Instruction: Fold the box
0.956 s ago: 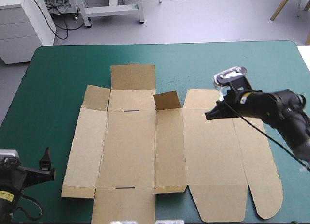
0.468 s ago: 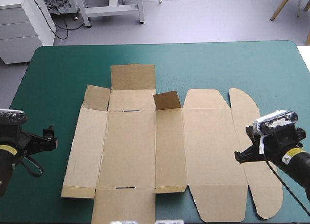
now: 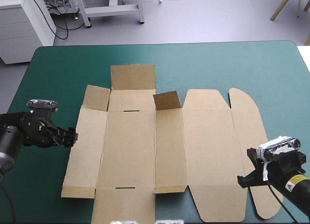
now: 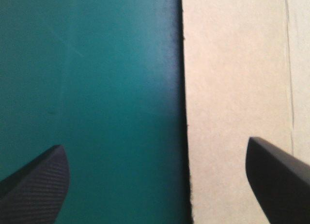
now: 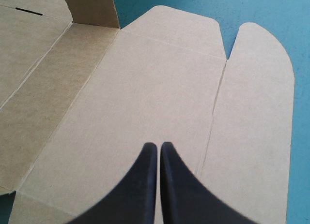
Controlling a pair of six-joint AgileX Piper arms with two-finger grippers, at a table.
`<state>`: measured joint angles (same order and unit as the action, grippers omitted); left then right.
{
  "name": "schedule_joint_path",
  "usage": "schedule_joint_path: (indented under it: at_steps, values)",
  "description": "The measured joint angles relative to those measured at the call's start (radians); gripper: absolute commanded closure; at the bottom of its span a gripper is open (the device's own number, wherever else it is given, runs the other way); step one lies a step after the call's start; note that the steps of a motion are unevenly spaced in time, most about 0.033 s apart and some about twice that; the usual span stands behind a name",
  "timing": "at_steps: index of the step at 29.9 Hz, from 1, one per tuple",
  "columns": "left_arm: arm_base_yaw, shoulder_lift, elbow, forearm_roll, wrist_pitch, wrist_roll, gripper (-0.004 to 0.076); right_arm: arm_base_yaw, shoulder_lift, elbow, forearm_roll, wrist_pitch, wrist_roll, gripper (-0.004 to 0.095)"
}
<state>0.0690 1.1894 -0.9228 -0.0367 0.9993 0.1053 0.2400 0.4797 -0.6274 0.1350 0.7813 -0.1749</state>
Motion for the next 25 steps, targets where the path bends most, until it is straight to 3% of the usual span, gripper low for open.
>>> schedule_joint_path:
  at_steps: [9,25]
  values:
    - [0.176,0.235,-0.004,-0.329,0.080,0.241,0.0018,0.000,-0.169,0.065,0.023,0.021,-0.012,0.0908]
    - [0.184,0.291,0.043,-0.594,0.162,0.395,0.0018,0.000,-0.243,0.066,0.023,0.035,-0.031,0.0908]
